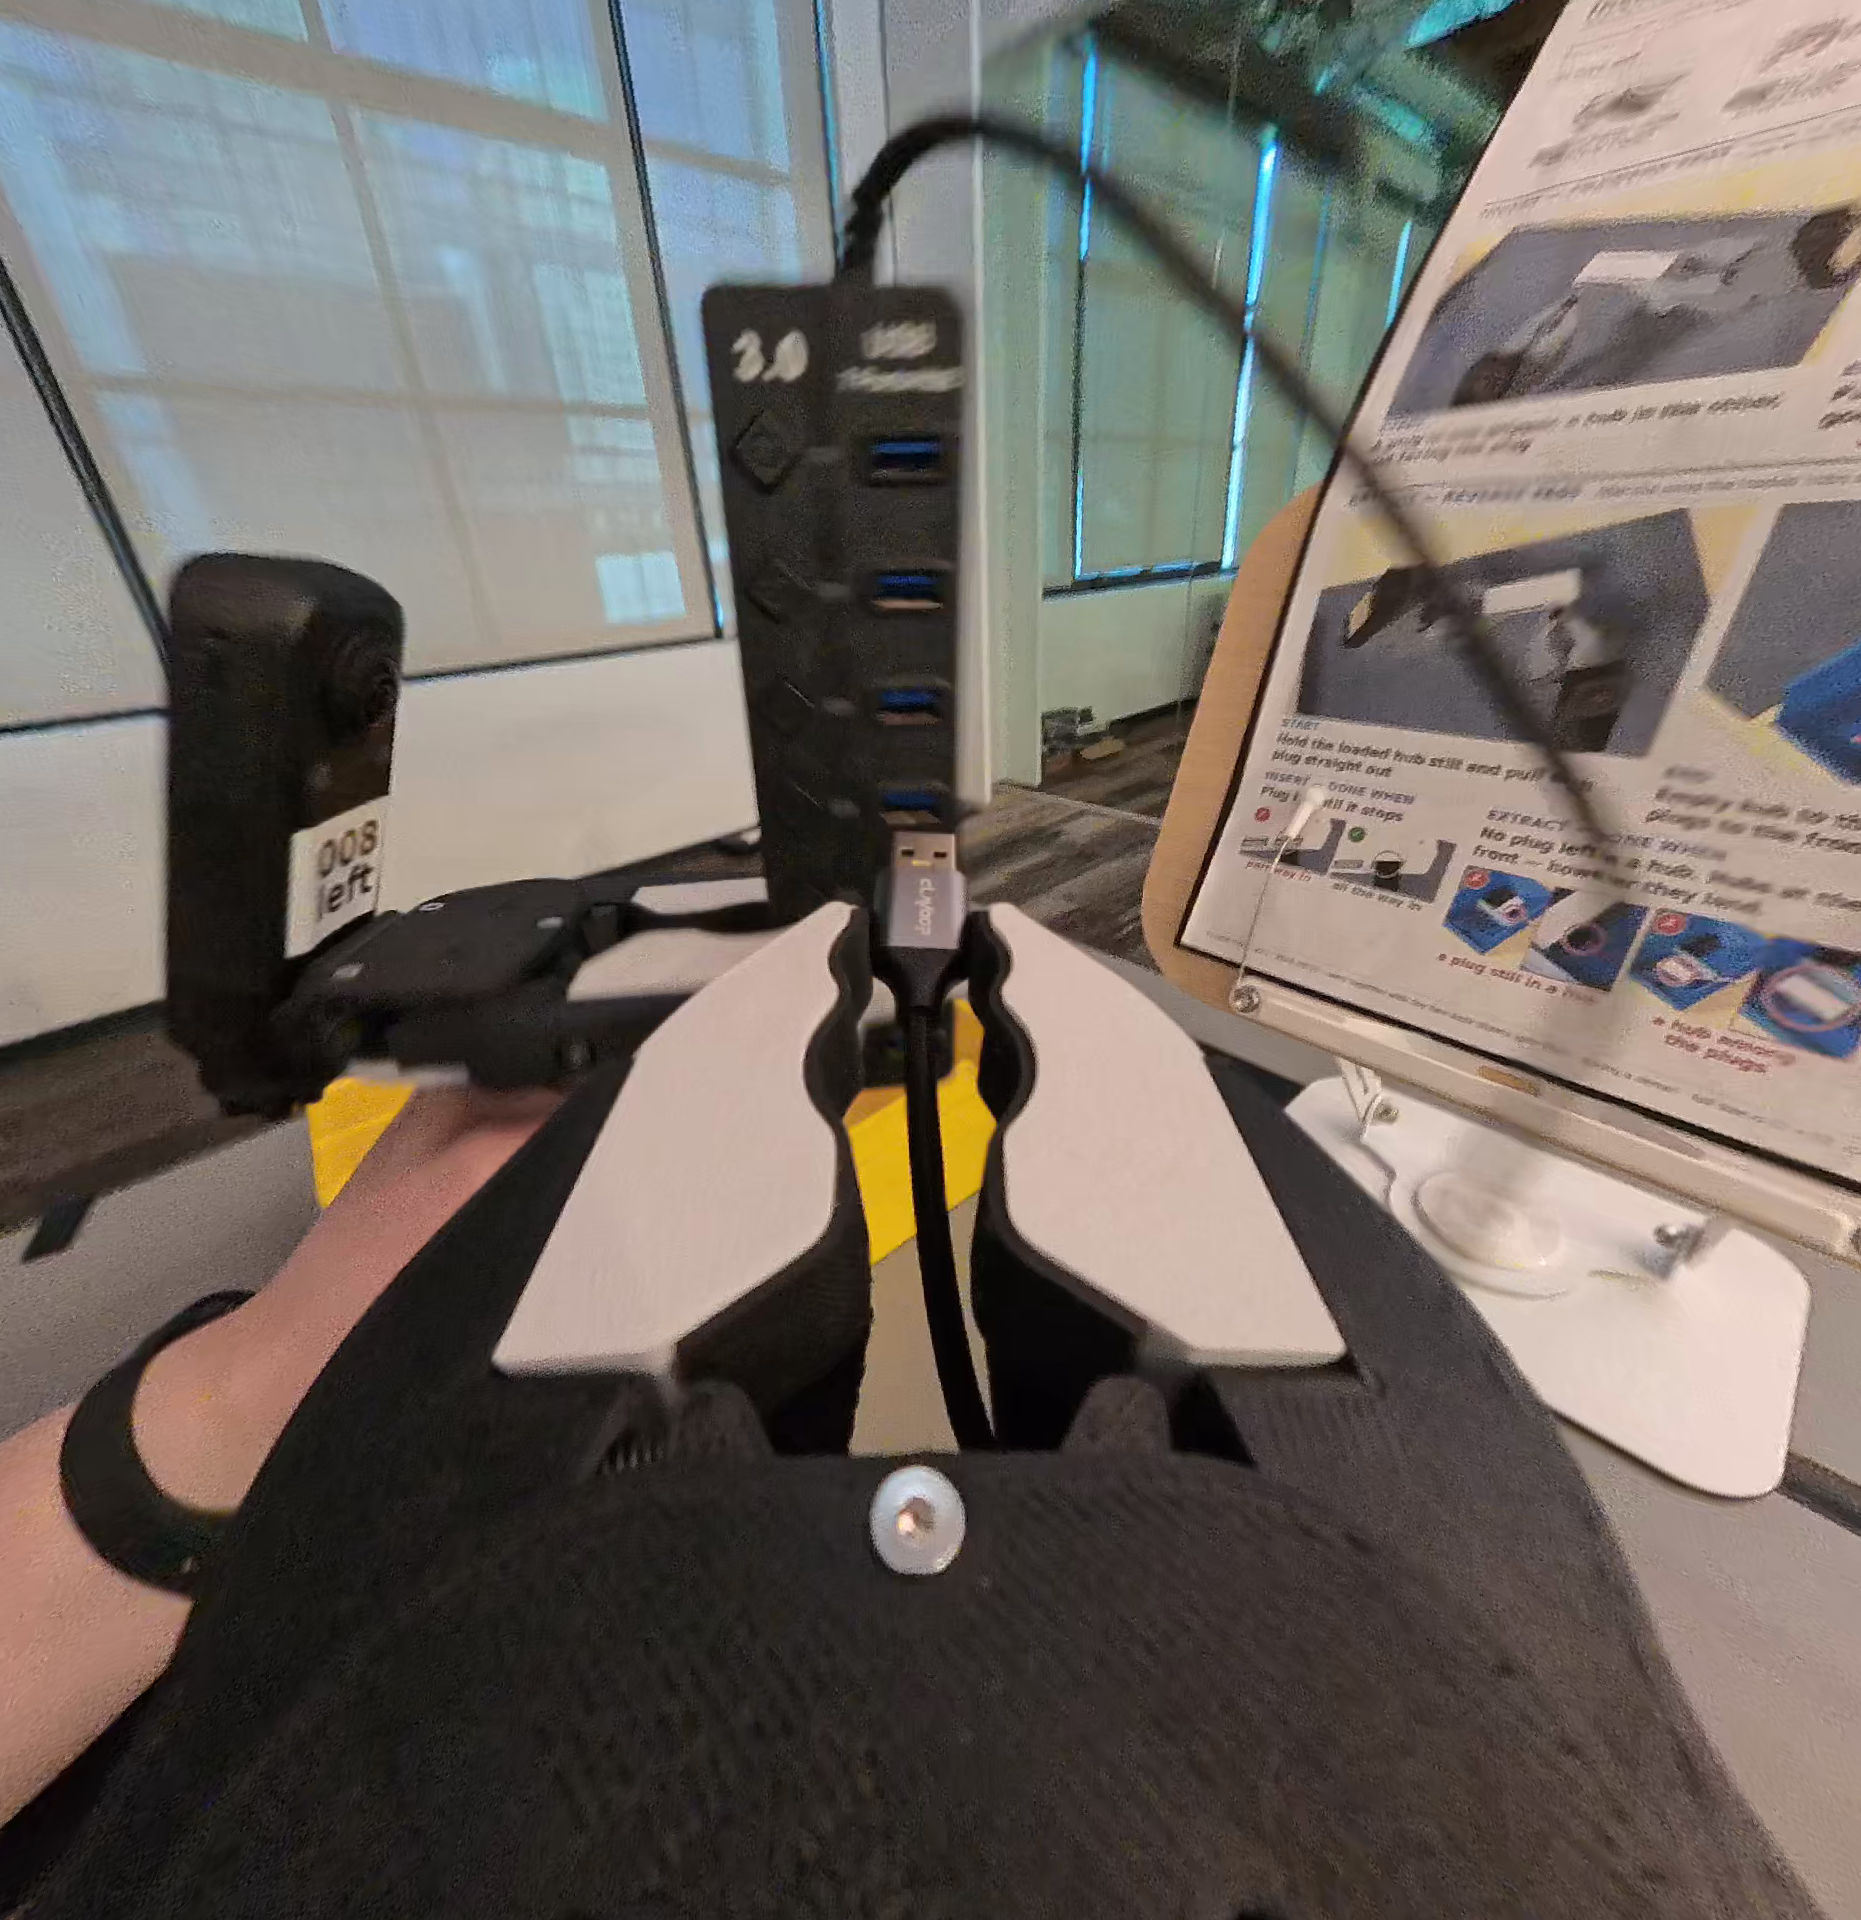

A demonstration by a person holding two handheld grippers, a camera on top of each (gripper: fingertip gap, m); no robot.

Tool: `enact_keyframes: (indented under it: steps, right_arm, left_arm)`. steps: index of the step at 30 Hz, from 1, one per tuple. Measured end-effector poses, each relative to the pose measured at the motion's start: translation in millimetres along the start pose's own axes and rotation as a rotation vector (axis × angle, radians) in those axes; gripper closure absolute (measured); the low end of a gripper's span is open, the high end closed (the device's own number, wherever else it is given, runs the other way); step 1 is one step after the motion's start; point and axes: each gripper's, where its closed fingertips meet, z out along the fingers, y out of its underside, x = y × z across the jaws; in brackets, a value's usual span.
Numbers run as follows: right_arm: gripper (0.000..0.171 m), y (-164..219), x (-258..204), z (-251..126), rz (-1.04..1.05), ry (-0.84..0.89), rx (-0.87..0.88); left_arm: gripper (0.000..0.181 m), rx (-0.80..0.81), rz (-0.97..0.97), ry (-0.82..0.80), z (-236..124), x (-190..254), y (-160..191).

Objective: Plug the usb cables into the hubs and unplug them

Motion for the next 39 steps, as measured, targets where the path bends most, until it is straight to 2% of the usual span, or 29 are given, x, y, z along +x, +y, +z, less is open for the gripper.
enact_keyframes:
  steps: [2,4,7,11,16,19,21,25,29,32,36,39]
  right_arm:
    - [0.152,-4,-3,-5,-0.038,0.004,0.006]
    - [0.152,-8,-8,-10,-0.047,-0.015,0.001]
    - [0.152,-20,-19,-18,-0.005,-0.104,0.003]
    - [0.152,-53,-25,-43,0.183,-0.323,-0.05]
    - [0.152,-115,6,-90,0.256,-0.392,-0.127]
    - [0.152,-146,21,-121,0.462,-0.498,-0.15]
    - [0.153,-150,42,-137,0.531,-0.485,-0.17]
    - [0.152,-117,81,-167,0.709,-0.465,-0.266]
    - [0.152,-37,129,-193,0.784,-0.289,-0.414]
    - [0.153,17,143,-210,0.868,-0.279,-0.487]
    - [0.152,107,163,-223,0.711,-0.164,-0.716]
    - [0.152,155,165,-224,0.638,-0.135,-0.868]
  left_arm:
    - [0.156,0.05,-0.146,0.022,-17,-33,-14]
    - [0.156,0.073,-0.102,-0.007,-31,-53,-23]
    - [0.155,0.056,-0.081,0.048,-34,-46,-29]
    - [0.155,0.014,-0.048,0.075,-35,-38,-30]
    - [0.155,-0.068,0.04,0.065,-38,-36,-27]
    - [0.155,-0.1,0.076,0.064,-36,-32,-23]
    - [0.155,-0.127,0.075,0.08,-34,-29,-18]
    - [0.155,-0.131,0.069,0.093,-33,-28,-17]
    - [0.155,-0.133,0.056,0.113,-33,-26,-18]
    - [0.155,-0.137,0.065,0.115,-33,-24,-18]
    - [0.155,-0.14,0.079,0.123,-31,-18,-18]
    - [0.155,-0.145,0.089,0.138,-30,-10,-18]
